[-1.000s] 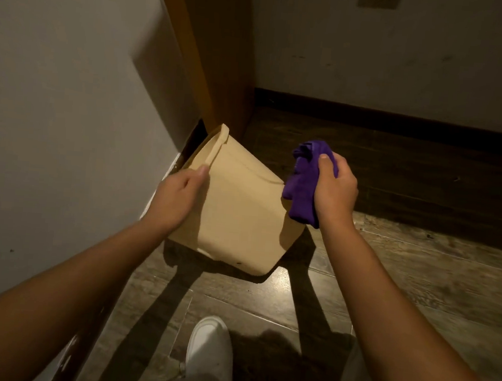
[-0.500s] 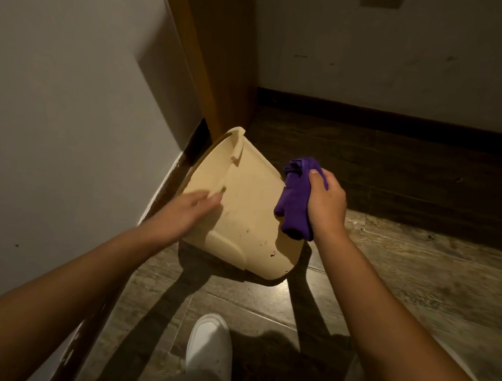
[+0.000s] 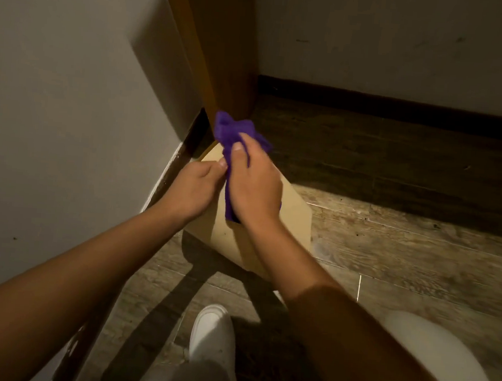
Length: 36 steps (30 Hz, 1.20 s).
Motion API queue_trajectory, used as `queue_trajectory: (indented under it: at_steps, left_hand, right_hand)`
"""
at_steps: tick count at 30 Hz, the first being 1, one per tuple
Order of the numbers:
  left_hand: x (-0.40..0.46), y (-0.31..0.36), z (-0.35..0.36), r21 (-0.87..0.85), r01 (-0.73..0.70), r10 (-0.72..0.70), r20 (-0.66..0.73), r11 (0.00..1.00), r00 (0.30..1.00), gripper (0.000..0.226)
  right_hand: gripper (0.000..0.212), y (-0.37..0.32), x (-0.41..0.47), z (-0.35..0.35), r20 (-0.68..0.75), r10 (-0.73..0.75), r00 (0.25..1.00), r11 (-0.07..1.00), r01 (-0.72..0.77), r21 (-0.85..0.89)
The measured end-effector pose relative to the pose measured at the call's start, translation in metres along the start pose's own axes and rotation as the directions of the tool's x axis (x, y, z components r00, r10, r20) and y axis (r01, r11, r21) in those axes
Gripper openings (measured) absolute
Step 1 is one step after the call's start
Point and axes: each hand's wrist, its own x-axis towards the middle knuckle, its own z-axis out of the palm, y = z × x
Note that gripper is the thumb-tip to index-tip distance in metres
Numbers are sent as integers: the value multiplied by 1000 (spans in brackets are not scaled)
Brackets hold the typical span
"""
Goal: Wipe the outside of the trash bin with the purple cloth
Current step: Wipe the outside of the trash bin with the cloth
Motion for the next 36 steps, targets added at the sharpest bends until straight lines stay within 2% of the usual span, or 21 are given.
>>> queue_trajectory:
  at_steps: [2, 5, 10, 14, 18, 22, 26, 28, 31, 33, 36]
  left_hand:
    - [2, -2, -1, -9, -19, 18, -55, 1000, 998, 45]
    - [1, -10, -4, 14, -8, 9, -103, 1000, 995, 44]
    - [4, -9, 0, 16, 96, -92, -157, 995, 983, 50]
    - [13, -9, -2, -21, 233, -232, -231, 972, 945, 43]
    - [21, -9, -4, -4, 270, -262, -255, 963, 931, 39]
    - [22, -18, -10, -28, 292, -285, -325, 956, 902, 44]
    - [20, -23, -19, -89, 331, -340, -354, 940, 871, 45]
    - [21, -22, -25, -124, 377, -396, -330, 918, 857, 43]
    - [31, -10, -38, -204, 459, -496, -201, 865, 845, 37]
    - [38, -1, -48, -204, 428, -445, -46, 881, 894, 39]
    - [28, -3, -55, -83, 284, -274, 112, 955, 955, 30]
  right_hand:
    - [48, -2, -14, 20, -31, 8, 999, 988, -13, -156]
    - [52, 2, -22, 33, -43, 31, 999, 964, -41, -261]
    - [51, 35, -33, 24, -46, 5, 999, 893, -25, -449]
    - [51, 77, -42, 8, -99, 59, 993, 852, -101, -514]
    - [55, 116, -52, -5, -228, 206, 951, 833, -293, -469]
    - [51, 154, -60, -12, -300, 400, 866, 839, -478, -261]
    - [43, 176, -47, -26, -264, 576, 774, 722, -633, -280]
    - [42, 178, -44, -38, -314, 567, 761, 715, -644, -271]
    - [42, 154, -34, -56, -409, 373, 833, 842, -489, -227]
    - [41, 128, -19, -65, -418, 253, 873, 916, -355, -188]
    - [41, 96, 4, -79, -378, 204, 903, 960, -261, -105]
